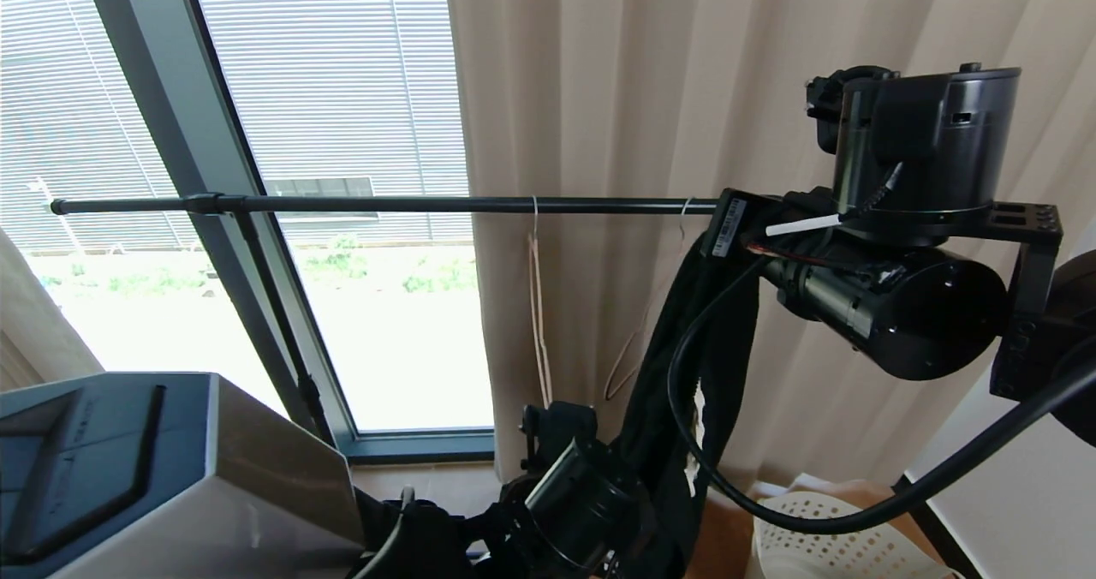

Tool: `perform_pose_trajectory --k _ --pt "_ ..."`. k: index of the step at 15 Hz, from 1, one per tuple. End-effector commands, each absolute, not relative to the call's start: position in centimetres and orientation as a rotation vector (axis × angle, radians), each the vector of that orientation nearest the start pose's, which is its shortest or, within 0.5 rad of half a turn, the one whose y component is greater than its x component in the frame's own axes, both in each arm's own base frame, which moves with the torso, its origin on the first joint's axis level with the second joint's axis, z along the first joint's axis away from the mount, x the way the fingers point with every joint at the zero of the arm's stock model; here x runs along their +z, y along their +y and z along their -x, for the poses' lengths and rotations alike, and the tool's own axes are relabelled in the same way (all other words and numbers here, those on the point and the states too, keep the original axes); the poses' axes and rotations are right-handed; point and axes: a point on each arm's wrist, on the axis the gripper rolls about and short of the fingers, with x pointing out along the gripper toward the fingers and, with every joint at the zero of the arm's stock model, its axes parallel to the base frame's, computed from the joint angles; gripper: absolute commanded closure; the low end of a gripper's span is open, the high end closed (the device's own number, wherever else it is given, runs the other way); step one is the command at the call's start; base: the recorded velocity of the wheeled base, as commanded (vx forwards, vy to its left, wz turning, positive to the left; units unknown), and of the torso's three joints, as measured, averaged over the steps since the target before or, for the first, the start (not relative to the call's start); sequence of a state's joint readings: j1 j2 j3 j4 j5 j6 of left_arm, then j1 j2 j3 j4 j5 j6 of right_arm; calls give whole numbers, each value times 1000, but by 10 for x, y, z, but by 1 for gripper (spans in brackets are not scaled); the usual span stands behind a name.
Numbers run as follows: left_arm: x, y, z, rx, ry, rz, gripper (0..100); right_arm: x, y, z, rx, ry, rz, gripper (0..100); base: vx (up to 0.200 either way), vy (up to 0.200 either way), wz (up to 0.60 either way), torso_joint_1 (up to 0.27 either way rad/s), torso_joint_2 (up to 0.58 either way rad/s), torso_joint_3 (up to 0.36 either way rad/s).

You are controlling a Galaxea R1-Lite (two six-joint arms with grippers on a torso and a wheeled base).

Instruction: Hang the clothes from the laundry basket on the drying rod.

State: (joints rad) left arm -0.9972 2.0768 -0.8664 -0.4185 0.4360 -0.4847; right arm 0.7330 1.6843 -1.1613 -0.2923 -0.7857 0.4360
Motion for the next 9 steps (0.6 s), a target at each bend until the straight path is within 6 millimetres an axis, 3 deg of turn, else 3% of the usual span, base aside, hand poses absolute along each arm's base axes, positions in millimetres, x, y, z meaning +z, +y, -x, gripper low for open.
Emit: perform_pose_trajectory --k 1,4,6,7,9 --pt "68 -276 -191 -372 683 -46 100 254 195 -250 -108 150 -275 100 0 0 0 0 0 0" --pt "113 -241 -191 -349 592 32 100 252 187 -254 -137 154 -254 100 0 0 0 0 0 0" --pt "118 -232 -193 -334 578 37 100 252 185 -255 -144 154 -246 100 0 0 0 0 0 0" --pt "146 -199 -209 -264 504 76 100 250 166 -245 -167 173 -133 100 0 0 0 0 0 0" --pt "156 -185 -218 -237 490 18 100 250 155 -230 -149 185 -27 100 0 0 0 0 0 0"
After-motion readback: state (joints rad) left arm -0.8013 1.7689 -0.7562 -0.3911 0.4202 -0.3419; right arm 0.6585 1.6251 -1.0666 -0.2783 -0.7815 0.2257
